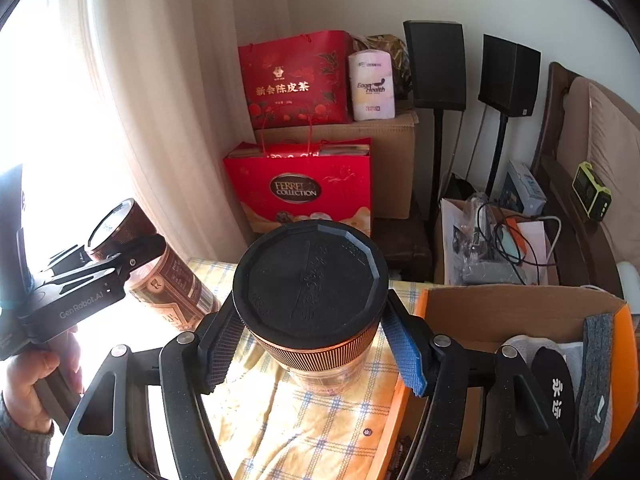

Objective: Organize objects

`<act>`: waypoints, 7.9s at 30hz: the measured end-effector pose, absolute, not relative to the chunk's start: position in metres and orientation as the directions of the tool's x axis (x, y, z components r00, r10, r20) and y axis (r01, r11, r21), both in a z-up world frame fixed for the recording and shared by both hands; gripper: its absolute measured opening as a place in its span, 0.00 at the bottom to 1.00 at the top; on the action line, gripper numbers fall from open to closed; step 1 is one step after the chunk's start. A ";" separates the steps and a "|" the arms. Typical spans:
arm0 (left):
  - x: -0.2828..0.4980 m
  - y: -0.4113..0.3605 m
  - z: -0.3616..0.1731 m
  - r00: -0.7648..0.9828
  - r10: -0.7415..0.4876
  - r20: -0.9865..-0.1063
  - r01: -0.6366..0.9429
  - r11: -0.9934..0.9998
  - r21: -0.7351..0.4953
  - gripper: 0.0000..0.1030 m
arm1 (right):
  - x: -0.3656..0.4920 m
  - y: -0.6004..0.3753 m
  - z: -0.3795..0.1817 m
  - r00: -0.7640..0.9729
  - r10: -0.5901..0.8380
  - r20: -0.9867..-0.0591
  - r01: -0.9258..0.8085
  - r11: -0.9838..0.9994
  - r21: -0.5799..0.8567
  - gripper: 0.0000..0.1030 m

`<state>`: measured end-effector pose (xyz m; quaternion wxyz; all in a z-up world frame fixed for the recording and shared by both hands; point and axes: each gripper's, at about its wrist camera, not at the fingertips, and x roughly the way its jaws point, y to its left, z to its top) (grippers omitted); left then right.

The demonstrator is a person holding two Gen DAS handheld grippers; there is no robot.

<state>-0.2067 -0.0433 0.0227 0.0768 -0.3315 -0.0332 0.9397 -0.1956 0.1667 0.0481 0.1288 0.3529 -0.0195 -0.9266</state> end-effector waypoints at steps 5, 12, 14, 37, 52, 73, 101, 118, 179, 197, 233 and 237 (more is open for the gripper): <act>-0.176 -0.022 0.059 -0.786 0.219 -0.578 -0.196 -0.975 -0.104 0.60 | -0.175 0.176 0.079 -0.741 -0.256 -0.620 0.227 -0.965 0.128 0.66; -0.144 0.026 0.100 -0.781 0.303 -0.547 -0.309 -0.947 -0.084 0.60 | -0.146 0.206 0.121 -0.758 -0.250 -0.602 0.200 -0.968 0.151 0.66; -0.137 0.040 0.108 -0.775 0.330 -0.540 -0.337 -0.937 -0.088 0.60 | -0.137 0.215 0.130 -0.769 -0.241 -0.592 0.192 -0.971 0.146 0.66; -0.119 0.165 0.093 -0.565 0.499 -0.657 -0.539 -0.826 -0.164 0.61 | -0.100 0.329 0.089 -0.646 -0.167 -0.745 0.051 -0.983 0.177 0.66; -0.106 0.207 0.082 -0.445 0.481 -0.755 -0.606 -0.782 -0.142 0.61 | -0.097 0.340 0.083 -0.594 -0.211 -0.776 0.066 -0.975 0.214 0.66; -0.187 0.208 0.021 -0.390 0.500 -0.773 -0.521 -0.812 -0.263 0.62 | -0.195 0.354 0.045 -0.550 -0.237 -0.801 -0.028 -0.953 0.300 0.66; -0.187 0.188 0.010 -0.435 0.439 -0.786 -0.487 -0.849 -0.205 0.86 | -0.173 0.355 0.043 -0.607 -0.188 -0.772 -0.027 -0.966 0.256 0.75; -0.190 0.200 -0.011 -0.413 0.370 -0.832 -0.454 -0.876 -0.165 0.18 | -0.139 0.350 -0.015 -0.468 -0.216 -0.857 -0.060 -0.960 0.275 0.60; -0.002 0.056 0.023 -0.621 0.401 -0.673 -0.342 -0.912 -0.227 1.00 | 0.018 0.264 0.042 -0.745 0.041 -0.666 -0.073 -0.997 0.021 0.99; 0.026 0.024 0.006 -0.652 0.285 -0.702 -0.215 -0.958 -0.189 1.00 | 0.062 0.249 0.041 -0.769 0.079 -0.634 -0.105 -0.994 0.003 1.00; 0.045 0.017 0.026 -0.681 0.280 -0.676 -0.223 -0.959 -0.172 1.00 | 0.068 0.249 0.043 -0.772 0.113 -0.625 -0.139 -0.990 -0.007 1.00; 0.046 0.017 0.026 -0.680 0.280 -0.677 -0.221 -0.959 -0.175 1.00 | 0.069 0.249 0.043 -0.772 0.108 -0.627 -0.139 -0.990 0.000 1.00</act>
